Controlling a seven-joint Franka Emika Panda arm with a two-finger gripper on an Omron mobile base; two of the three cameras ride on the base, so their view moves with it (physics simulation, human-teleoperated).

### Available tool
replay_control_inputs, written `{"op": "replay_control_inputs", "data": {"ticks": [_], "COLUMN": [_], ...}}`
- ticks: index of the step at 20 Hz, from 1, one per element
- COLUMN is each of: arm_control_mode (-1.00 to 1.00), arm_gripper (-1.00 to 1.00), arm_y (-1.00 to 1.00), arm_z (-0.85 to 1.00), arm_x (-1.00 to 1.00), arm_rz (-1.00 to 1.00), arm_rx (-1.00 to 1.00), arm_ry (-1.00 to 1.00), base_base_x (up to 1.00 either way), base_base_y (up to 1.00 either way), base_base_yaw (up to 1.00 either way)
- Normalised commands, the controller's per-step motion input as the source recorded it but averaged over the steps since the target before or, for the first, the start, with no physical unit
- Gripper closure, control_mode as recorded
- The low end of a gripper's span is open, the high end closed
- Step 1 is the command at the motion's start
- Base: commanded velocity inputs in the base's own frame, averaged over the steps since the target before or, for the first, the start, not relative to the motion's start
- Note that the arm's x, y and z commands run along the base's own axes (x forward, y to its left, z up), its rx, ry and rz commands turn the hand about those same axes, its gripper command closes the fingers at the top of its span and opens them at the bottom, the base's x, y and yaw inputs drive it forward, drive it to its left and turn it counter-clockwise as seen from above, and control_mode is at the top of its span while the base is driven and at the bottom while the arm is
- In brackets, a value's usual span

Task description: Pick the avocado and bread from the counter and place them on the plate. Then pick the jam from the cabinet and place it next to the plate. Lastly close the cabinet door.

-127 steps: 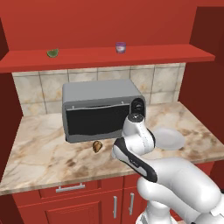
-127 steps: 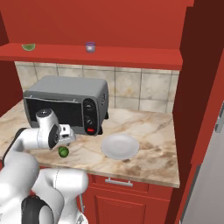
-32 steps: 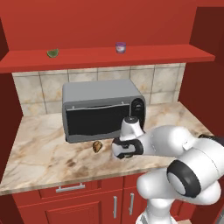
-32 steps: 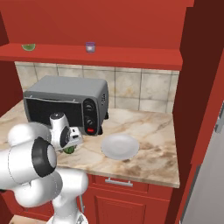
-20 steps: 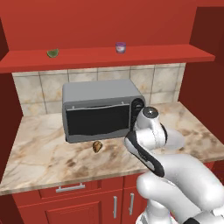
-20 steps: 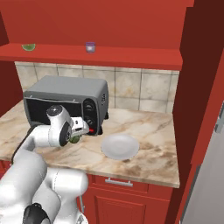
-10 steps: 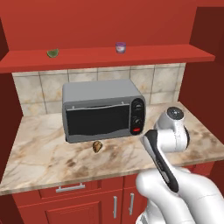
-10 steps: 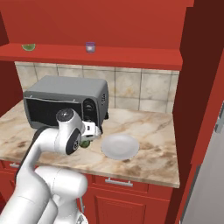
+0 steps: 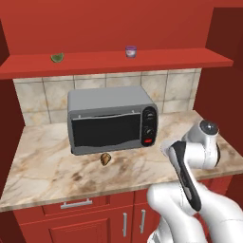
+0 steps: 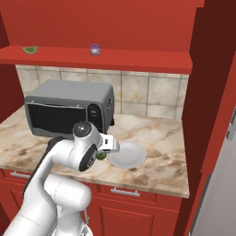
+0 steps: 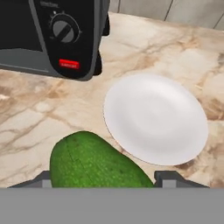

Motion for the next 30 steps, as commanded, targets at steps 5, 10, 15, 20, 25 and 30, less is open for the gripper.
{"op": "replay_control_inputs", "data": {"ticks": [5, 10, 15, 20, 25, 30], "arm_control_mode": [-1.0, -1.0, -1.0, -1.0, -1.0, -1.0], "arm_gripper": [1.0, 1.0, 1.0, 1.0, 1.0, 1.0], "arm_y": [-0.32, -0.25, -0.18, -0.17, -0.17, -0.15], "arm_z": [0.06, 0.13, 0.1, 0.0, 0.0, -0.02], "arm_x": [0.15, 0.22, 0.25, 0.27, 0.27, 0.13], "arm_rz": [0.0, 0.0, 0.0, 0.0, 0.0, 0.0], "arm_rx": [0.0, 0.0, 0.0, 0.0, 0.0, 0.0], "arm_ry": [0.0, 0.02, 0.07, 0.04, 0.01, 0.0], "base_base_x": [0.0, 0.0, 0.0, 0.0, 0.0, 0.0], "base_base_y": [0.0, 0.0, 0.0, 0.0, 0.0, 0.0], "base_base_yaw": [0.0, 0.0, 0.0, 0.0, 0.0, 0.0]}}
